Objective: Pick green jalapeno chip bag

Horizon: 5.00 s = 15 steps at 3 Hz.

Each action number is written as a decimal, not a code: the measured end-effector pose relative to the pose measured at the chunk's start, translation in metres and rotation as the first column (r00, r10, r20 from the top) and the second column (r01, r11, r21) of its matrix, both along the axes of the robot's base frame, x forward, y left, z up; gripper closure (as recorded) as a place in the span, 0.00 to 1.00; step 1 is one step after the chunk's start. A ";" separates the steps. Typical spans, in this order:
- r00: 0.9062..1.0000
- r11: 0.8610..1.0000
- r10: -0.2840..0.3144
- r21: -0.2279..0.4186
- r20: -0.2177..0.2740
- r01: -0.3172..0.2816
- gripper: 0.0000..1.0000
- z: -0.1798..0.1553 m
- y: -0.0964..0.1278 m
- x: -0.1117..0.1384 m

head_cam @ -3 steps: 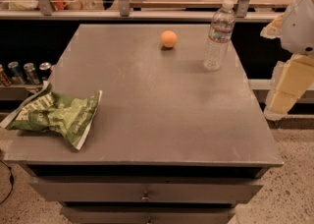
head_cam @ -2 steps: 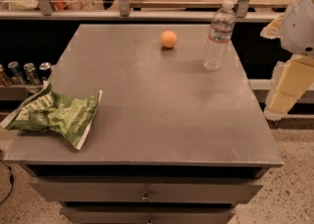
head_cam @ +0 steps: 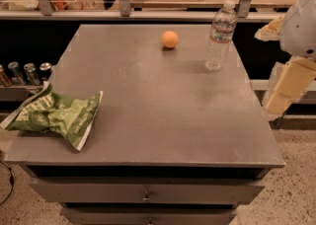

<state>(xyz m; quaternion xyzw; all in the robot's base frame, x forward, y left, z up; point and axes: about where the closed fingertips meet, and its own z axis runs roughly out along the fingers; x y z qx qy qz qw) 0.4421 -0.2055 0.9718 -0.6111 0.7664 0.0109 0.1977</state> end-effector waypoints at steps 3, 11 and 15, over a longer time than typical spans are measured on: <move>0.979 0.862 0.200 0.469 0.033 -0.192 0.00 -0.032 0.111 0.008; 0.919 0.784 0.374 0.488 0.121 -0.384 0.00 -0.057 0.331 0.031; 0.862 0.718 0.500 0.515 0.089 -0.469 0.00 -0.101 0.388 0.022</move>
Offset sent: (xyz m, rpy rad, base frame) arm 0.0074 0.1100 -0.0408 0.5981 0.0136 0.2428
